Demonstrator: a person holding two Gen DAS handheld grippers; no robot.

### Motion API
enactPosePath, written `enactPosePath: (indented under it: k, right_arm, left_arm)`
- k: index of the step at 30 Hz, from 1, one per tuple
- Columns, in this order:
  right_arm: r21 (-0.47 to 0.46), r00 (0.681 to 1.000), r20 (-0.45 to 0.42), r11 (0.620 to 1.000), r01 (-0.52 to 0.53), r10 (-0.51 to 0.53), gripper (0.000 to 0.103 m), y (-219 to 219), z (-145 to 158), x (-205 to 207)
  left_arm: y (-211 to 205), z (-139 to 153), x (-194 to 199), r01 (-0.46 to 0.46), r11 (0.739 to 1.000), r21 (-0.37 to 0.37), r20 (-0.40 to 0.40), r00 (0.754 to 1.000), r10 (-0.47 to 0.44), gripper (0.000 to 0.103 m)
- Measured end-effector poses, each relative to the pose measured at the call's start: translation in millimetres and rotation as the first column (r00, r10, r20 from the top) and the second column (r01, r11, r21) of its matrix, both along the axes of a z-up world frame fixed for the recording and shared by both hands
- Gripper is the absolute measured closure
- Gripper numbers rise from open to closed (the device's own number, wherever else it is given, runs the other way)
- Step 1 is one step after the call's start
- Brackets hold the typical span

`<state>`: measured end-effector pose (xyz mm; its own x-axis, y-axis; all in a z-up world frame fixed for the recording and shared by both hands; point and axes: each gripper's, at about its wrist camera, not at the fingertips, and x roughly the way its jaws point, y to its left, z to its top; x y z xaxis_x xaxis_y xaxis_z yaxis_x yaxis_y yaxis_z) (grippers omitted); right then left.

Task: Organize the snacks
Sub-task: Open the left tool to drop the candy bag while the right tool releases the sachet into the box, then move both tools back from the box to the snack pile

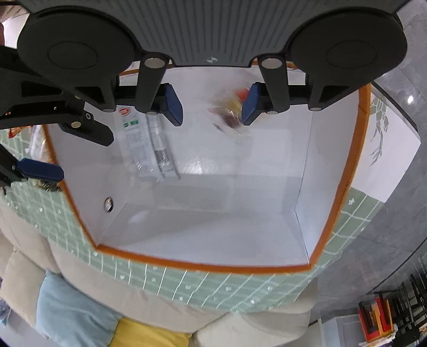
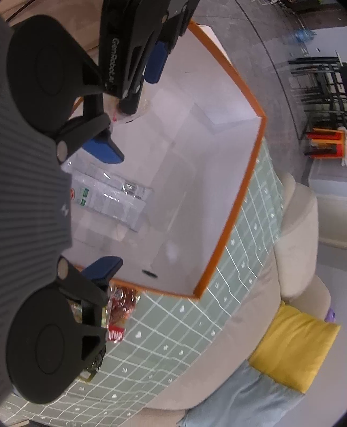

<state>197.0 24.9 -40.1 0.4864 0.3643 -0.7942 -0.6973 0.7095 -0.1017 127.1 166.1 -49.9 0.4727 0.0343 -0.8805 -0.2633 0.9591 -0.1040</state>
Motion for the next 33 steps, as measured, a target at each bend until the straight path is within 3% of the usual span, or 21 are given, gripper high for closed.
enactPosePath:
  k: [7,9,15,22,27,33]
  right_arm:
    - [0.099,0.995,0.041,0.992,0.084,-0.088,0.026,-35,20,-9]
    - [0.130,0.993,0.050,0.986,0.102,-0.109,0.017,-46,25,-15]
    - [0.213,0.983,0.088,0.967,0.141,-0.163,0.017,-82,41,-38]
    - [0.275,0.966,0.110,0.941,0.196,-0.233,0.016,-125,50,-61]
    - [0.301,0.952,0.120,0.924,0.237,-0.283,0.009,-160,50,-74]
    - [0.297,0.933,0.135,0.912,0.284,-0.335,0.009,-197,43,-82]
  left_arm:
    - [-11,21,-16,0.011,1.000,-0.008,0.113,0.994,-0.010,0.039]
    - [-15,26,-20,0.013,1.000,-0.007,0.139,0.990,-0.012,0.039]
    - [-30,40,-32,0.039,0.999,-0.004,0.218,0.975,-0.037,0.038]
    - [-62,57,-41,0.130,0.991,0.013,0.301,0.945,-0.128,0.036]
    - [-90,60,-42,0.208,0.978,0.021,0.328,0.923,-0.203,0.035]
    - [-121,54,-43,0.279,0.960,0.018,0.324,0.907,-0.269,0.035]
